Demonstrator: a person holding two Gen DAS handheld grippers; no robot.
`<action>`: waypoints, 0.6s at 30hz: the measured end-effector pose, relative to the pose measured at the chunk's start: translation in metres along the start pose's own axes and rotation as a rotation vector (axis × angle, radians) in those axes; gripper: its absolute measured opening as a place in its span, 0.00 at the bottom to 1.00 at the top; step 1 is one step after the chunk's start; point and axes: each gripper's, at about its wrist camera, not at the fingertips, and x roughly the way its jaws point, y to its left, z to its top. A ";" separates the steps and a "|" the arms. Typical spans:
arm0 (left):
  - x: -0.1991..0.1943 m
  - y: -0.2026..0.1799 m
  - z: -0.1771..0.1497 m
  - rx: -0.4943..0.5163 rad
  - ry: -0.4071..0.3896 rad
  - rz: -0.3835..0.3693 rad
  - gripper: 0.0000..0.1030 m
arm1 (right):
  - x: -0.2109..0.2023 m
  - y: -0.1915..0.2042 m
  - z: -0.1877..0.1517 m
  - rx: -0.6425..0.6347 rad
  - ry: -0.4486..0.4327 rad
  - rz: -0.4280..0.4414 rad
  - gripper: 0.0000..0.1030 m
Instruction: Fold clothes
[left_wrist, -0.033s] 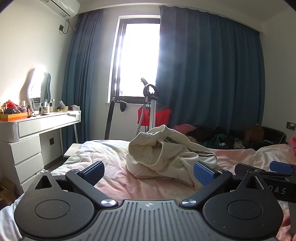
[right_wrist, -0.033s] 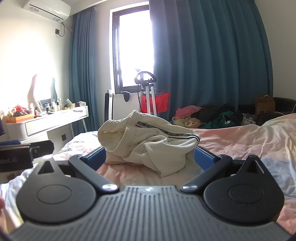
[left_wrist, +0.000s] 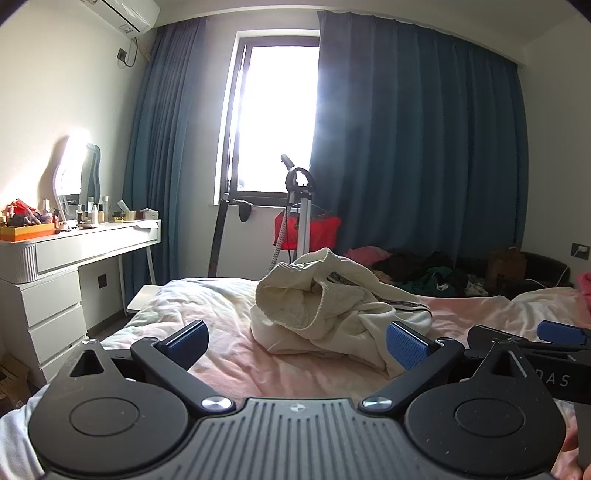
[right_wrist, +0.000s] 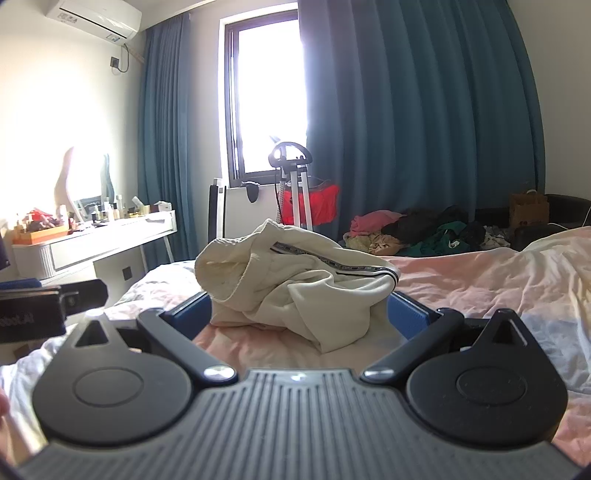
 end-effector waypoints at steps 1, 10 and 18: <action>0.000 -0.001 0.000 0.000 0.000 0.001 1.00 | 0.000 0.000 0.000 0.001 0.001 0.000 1.00; -0.004 -0.012 -0.002 0.003 0.000 0.011 1.00 | -0.002 -0.002 0.001 0.011 0.015 -0.003 1.00; 0.001 -0.004 -0.004 0.003 0.010 0.000 1.00 | -0.004 -0.003 0.003 0.019 0.026 -0.005 1.00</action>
